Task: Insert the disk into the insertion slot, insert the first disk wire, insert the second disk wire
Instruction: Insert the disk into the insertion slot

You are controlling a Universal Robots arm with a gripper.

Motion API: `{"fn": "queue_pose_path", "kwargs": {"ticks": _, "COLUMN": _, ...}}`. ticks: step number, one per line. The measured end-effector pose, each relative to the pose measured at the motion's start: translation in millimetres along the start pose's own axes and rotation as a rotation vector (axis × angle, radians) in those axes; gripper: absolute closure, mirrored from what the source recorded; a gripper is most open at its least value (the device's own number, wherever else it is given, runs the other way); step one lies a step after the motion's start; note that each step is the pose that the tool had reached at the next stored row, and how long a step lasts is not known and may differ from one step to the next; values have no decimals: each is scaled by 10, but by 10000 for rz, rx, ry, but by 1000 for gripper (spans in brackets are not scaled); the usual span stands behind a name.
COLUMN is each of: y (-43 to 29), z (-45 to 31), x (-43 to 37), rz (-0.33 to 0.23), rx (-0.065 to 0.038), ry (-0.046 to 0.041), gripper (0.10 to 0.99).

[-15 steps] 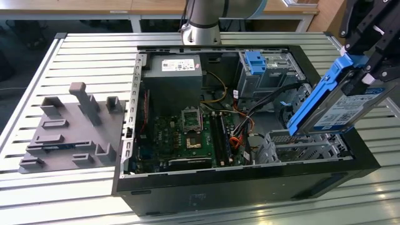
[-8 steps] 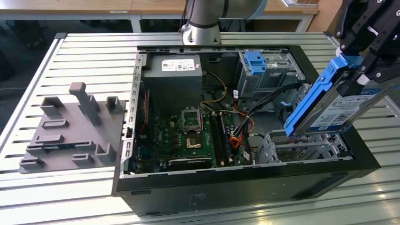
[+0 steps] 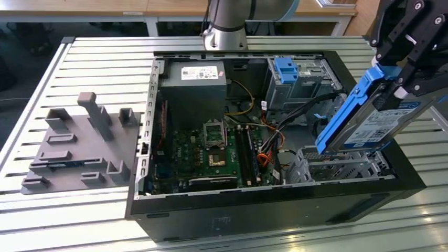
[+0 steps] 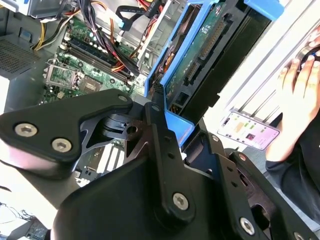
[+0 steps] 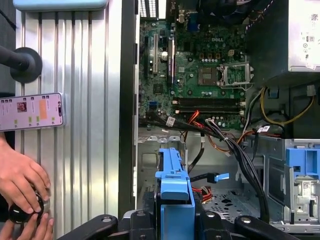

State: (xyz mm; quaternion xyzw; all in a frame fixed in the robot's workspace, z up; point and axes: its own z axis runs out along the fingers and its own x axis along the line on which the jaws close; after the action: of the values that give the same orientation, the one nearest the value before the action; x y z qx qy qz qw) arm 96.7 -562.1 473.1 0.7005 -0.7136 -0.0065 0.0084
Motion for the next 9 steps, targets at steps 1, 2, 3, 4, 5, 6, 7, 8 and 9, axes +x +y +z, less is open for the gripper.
{"fn": "queue_pose_path", "kwargs": {"ticks": 1, "y": 0, "z": 10, "x": -4, "rz": 24, "rx": 8, "ry": 0, "gripper": 722}}
{"fn": "queue_pose_path", "kwargs": {"ticks": 2, "y": 2, "z": 19, "x": -8, "rz": 72, "rx": 17, "ry": -1, "gripper": 722}}
{"fn": "queue_pose_path", "kwargs": {"ticks": 3, "y": 4, "z": 30, "x": -13, "rz": 119, "rx": 28, "ry": -3, "gripper": 722}}
{"fn": "queue_pose_path", "kwargs": {"ticks": 4, "y": 7, "z": 40, "x": -17, "rz": 140, "rx": 38, "ry": -5, "gripper": 722}}
{"fn": "queue_pose_path", "kwargs": {"ticks": 5, "y": 12, "z": 49, "x": -20, "rz": 144, "rx": 49, "ry": -5, "gripper": 722}}
{"fn": "queue_pose_path", "kwargs": {"ticks": 6, "y": 20, "z": 56, "x": -20, "rz": 144, "rx": 61, "ry": -6, "gripper": 722}}
{"fn": "queue_pose_path", "kwargs": {"ticks": 7, "y": 27, "z": 65, "x": -20, "rz": 144, "rx": 76, "ry": -7, "gripper": 722}}
{"fn": "queue_pose_path", "kwargs": {"ticks": 8, "y": 33, "z": 75, "x": -21, "rz": 143, "rx": 97, "ry": -8, "gripper": 722}}
{"fn": "queue_pose_path", "kwargs": {"ticks": 9, "y": 38, "z": 85, "x": -23, "rz": 142, "rx": 122, "ry": -7, "gripper": 722}}
